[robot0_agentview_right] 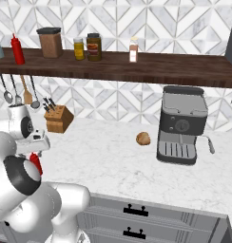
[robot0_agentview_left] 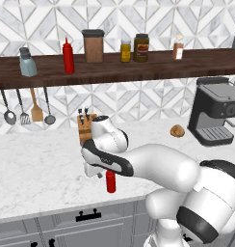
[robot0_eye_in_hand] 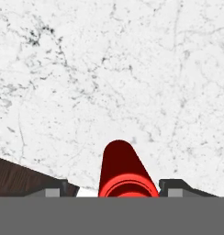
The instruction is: Put the shaker and condiment bottle from the counter next to their counterparts in the cabinet.
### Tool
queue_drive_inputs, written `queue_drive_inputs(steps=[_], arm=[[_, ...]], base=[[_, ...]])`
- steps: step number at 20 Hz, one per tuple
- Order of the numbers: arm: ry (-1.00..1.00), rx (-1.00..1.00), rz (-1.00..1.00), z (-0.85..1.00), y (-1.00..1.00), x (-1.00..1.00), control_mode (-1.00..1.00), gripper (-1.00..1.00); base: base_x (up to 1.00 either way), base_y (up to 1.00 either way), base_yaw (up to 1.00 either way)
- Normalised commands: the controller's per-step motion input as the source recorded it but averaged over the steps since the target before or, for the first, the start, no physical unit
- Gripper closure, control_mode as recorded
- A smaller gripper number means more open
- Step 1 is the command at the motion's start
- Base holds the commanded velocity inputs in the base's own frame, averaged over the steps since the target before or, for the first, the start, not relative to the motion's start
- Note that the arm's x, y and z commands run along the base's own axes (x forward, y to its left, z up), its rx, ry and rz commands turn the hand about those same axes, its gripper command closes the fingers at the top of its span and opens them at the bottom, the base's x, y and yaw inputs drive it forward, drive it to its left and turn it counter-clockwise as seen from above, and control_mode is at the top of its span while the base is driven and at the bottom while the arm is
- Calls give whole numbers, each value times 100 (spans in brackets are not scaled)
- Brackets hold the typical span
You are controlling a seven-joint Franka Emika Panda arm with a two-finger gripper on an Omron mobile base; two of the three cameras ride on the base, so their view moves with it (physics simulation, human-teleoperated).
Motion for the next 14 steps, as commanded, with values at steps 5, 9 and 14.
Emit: queue_drive_inputs(steps=[5,9,14], arm=[[7,0,0,0,0,0,-100,100],[11,2,0,0,-1,0,-100,100],[6,2,0,4,-3,0,-100,100]], base=[[0,0,0],[0,0,0],[0,0,0]])
